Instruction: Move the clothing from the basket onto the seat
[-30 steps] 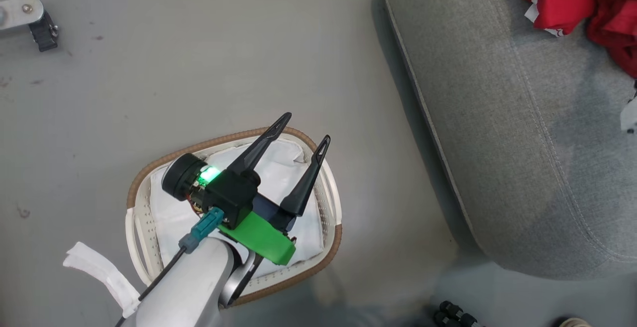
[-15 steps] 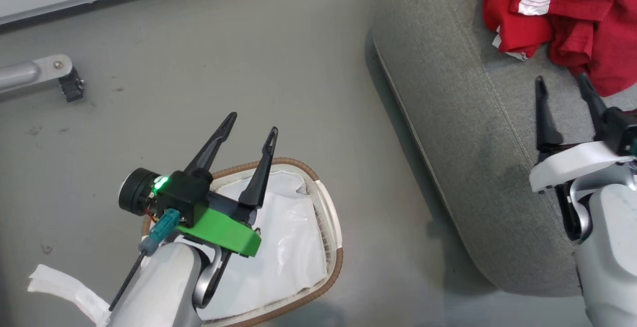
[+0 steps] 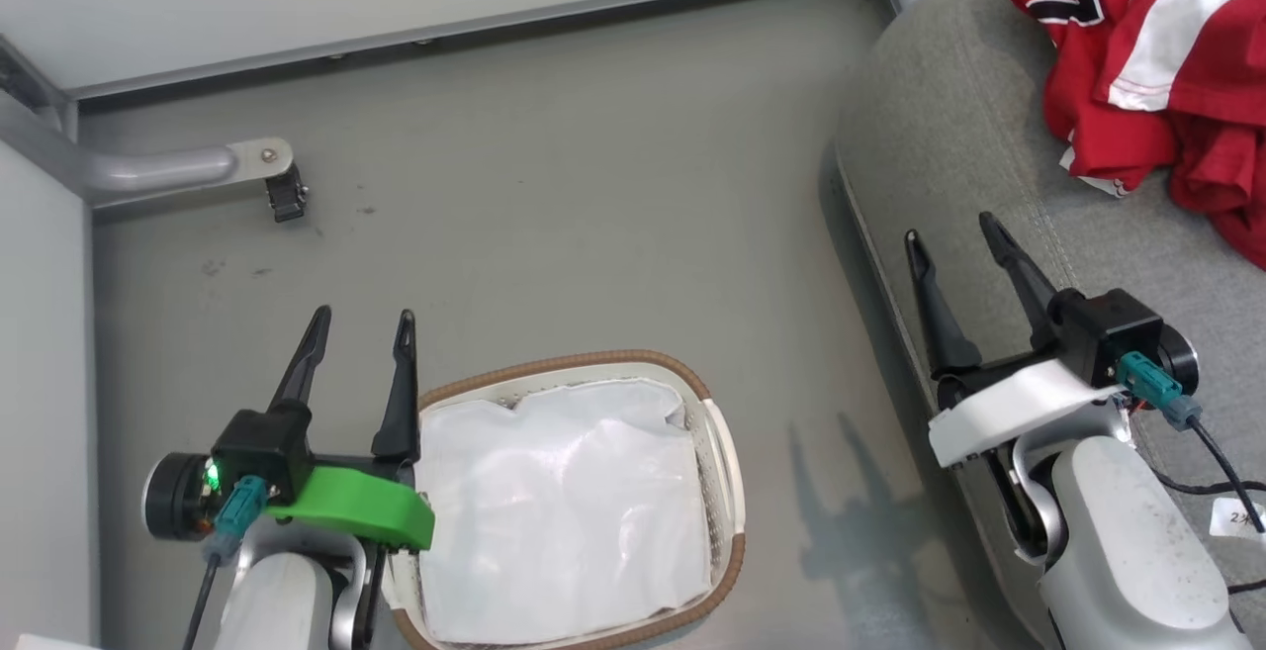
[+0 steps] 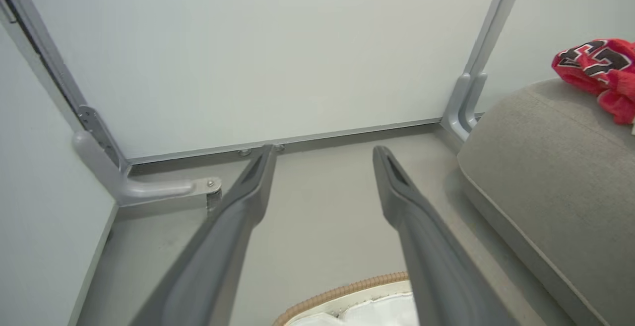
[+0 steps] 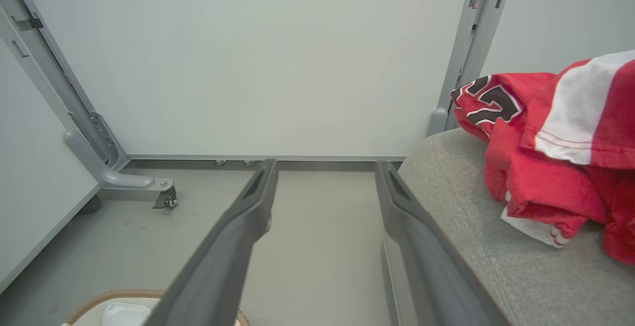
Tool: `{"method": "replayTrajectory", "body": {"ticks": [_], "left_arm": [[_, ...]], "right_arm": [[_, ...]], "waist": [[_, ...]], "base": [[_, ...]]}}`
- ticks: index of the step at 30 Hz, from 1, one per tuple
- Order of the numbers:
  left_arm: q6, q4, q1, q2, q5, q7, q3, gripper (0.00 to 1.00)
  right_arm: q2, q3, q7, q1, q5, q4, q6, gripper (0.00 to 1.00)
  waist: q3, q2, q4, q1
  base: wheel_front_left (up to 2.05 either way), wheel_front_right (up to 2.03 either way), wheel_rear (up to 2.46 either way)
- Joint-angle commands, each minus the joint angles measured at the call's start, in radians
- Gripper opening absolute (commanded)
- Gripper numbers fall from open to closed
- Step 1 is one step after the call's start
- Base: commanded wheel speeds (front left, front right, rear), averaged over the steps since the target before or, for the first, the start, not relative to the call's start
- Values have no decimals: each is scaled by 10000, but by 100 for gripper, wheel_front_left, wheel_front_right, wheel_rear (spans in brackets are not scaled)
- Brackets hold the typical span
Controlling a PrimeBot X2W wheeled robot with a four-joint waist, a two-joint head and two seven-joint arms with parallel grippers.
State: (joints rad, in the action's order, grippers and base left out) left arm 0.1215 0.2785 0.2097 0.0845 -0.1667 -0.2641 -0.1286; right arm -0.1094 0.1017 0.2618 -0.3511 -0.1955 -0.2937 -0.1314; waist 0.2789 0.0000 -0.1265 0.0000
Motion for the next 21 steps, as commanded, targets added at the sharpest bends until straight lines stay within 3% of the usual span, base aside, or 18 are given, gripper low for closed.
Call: {"method": "replayTrajectory", "body": {"ticks": [1, 9, 21], "left_arm": [[-77, 53, -258, -57, 142, -5, 232, 100], [-271, -208, -1232, -268, 566, -4, 1168, 100], [-345, -215, -2711, -337, -76, -3, 1637, 100]], "right_arm": [[11, 9, 47, 231, 20, -25, 14, 100], [273, -15, 47, 1138, 115, -175, 14, 100], [522, -404, 47, 2813, -61, -183, 14, 100]], "waist": [[-593, 0, 563, 0], [-1341, 0, 914, 0], [-2475, 0, 930, 0]], "base": [[0, 0, 0], [0, 0, 0], [0, 0, 0]]}}
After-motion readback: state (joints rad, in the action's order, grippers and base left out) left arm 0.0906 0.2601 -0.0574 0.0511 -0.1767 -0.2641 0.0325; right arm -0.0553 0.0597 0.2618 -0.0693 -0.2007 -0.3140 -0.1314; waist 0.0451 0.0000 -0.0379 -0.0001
